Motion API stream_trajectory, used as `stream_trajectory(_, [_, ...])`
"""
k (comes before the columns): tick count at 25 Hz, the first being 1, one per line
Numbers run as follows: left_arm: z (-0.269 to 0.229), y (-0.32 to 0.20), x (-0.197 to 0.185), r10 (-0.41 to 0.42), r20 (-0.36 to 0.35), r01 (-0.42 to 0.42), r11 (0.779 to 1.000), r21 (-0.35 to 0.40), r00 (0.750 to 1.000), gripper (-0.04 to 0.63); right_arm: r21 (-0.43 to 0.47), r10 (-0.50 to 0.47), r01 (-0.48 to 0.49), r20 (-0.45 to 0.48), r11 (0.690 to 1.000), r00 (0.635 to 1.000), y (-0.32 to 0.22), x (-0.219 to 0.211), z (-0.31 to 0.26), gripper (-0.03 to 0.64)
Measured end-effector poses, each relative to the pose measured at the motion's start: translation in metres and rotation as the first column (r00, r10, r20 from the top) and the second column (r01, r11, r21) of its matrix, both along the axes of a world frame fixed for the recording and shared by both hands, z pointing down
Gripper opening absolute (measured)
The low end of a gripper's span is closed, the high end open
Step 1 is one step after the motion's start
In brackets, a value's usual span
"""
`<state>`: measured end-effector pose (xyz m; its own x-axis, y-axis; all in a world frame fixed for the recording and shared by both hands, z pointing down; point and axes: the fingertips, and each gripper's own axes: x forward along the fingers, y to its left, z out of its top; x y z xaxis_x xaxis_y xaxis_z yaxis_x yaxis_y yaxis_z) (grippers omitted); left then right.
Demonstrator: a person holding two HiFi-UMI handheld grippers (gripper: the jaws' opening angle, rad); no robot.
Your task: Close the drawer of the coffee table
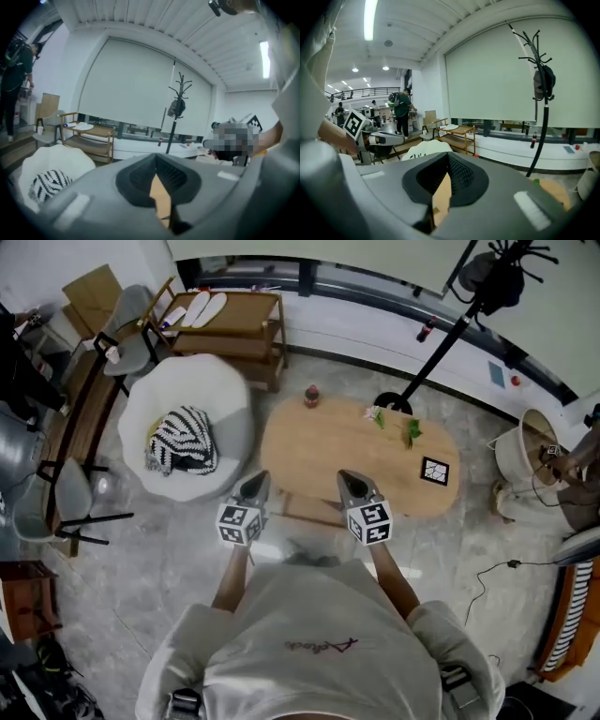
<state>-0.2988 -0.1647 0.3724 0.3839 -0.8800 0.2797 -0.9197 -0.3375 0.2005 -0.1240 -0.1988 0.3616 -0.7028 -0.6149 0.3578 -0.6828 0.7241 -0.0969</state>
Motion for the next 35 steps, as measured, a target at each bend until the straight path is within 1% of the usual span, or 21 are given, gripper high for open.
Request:
stream_trajectory(4, [-0.006,-0.015,0.059,0.109,0.015,-0.109,0.994,-0.002,0.994,0.000,-0.018,0.098,-0.098,0.007,0.995,0.995,0.004,0.057,0.004,0.005])
stream_trajectory(9, [-0.010,-0.018,0.110,0.190,0.033,-0.190,0.982,-0.005,0.981,0.000,-0.023,0.183,-0.182,0.025,0.983,0.983,0.016,0.112,0.004,0.005])
stream_trajectory(13, [-0.017,-0.010,0.142,0.229,0.050,-0.229,0.973,0.003,0.972,0.000,-0.019,0.227,-0.226,0.039,0.974,0.973,0.031,0.147,0.001,0.005])
stream_trajectory(19, [-0.024,0.017,0.172,0.245,0.085,-0.246,0.969,-0.006,0.966,0.000,-0.028,0.251,-0.249,0.072,0.968,0.965,0.059,0.183,-0.001,0.005])
stream_trajectory(24, [-0.018,0.046,0.180,0.216,0.105,-0.216,0.976,-0.017,0.971,0.000,-0.050,0.231,-0.228,0.085,0.972,0.969,0.082,0.200,0.014,0.005])
stream_trajectory(29, [0.008,0.069,0.170,0.189,0.091,-0.183,0.981,-0.067,0.978,0.000,-0.092,0.204,-0.198,0.056,0.976,0.977,0.101,0.196,0.037,0.005])
stream_trajectory(35, [0.041,0.071,0.159,0.185,0.070,-0.176,0.977,-0.119,0.980,0.000,-0.126,0.211,-0.207,0.018,0.970,0.977,0.096,0.194,0.061,0.005])
